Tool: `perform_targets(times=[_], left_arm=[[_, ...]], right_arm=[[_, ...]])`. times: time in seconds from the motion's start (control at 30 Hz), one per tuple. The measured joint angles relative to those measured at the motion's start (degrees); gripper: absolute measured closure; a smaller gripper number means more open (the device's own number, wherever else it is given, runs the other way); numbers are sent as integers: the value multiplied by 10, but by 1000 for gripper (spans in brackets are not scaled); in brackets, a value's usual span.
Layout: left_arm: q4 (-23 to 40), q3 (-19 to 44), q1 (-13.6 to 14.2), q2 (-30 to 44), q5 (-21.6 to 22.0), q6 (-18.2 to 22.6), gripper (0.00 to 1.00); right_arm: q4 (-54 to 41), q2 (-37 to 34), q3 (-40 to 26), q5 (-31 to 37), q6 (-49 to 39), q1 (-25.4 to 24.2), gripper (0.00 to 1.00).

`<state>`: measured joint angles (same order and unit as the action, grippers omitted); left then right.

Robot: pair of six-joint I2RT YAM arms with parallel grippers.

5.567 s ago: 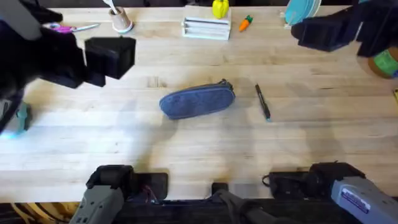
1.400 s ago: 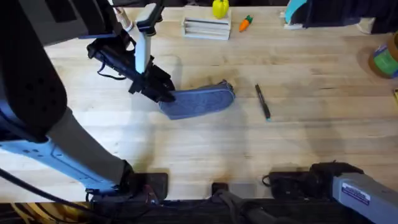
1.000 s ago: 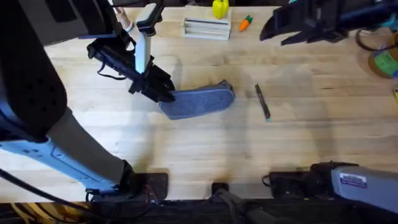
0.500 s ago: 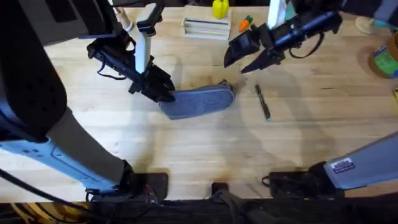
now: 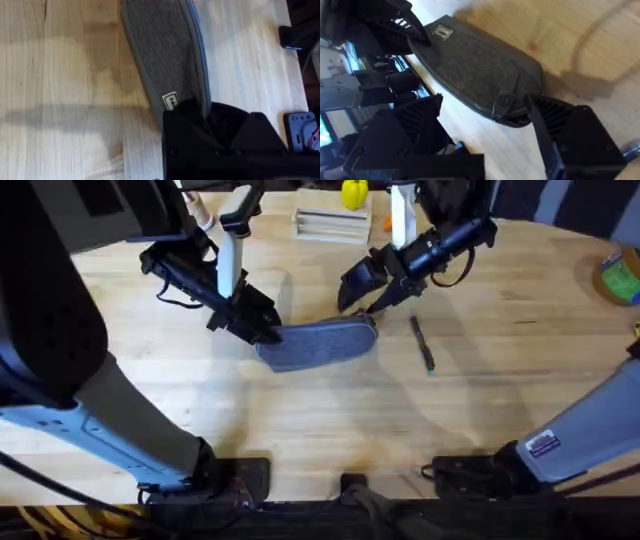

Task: Unzip the bag, pick up the pens from the table one at a time and place them inside, then zip the bag closed.

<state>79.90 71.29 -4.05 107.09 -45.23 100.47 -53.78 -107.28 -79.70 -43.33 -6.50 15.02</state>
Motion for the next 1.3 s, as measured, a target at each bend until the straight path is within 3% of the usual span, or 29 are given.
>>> perform_targets(times=[0.3, 0.47, 0.7, 0.8, 1.3], left_arm=[[1, 0, 0, 0, 0, 0, 959], [2, 0, 0, 0, 0, 0, 959], [2, 0, 0, 0, 0, 0, 959], [2, 0, 0, 0, 0, 0, 959], [2, 0, 0, 0, 0, 0, 959]], right_arm=[[-11, 0, 0, 0, -5, 1, 210], [-33, 0, -1, 22, -7, 1, 393], [-42, 0, -1, 49, -9, 1, 561], [-43, 0, -1, 50, -9, 1, 588], [-43, 0, -1, 60, -9, 1, 956]])
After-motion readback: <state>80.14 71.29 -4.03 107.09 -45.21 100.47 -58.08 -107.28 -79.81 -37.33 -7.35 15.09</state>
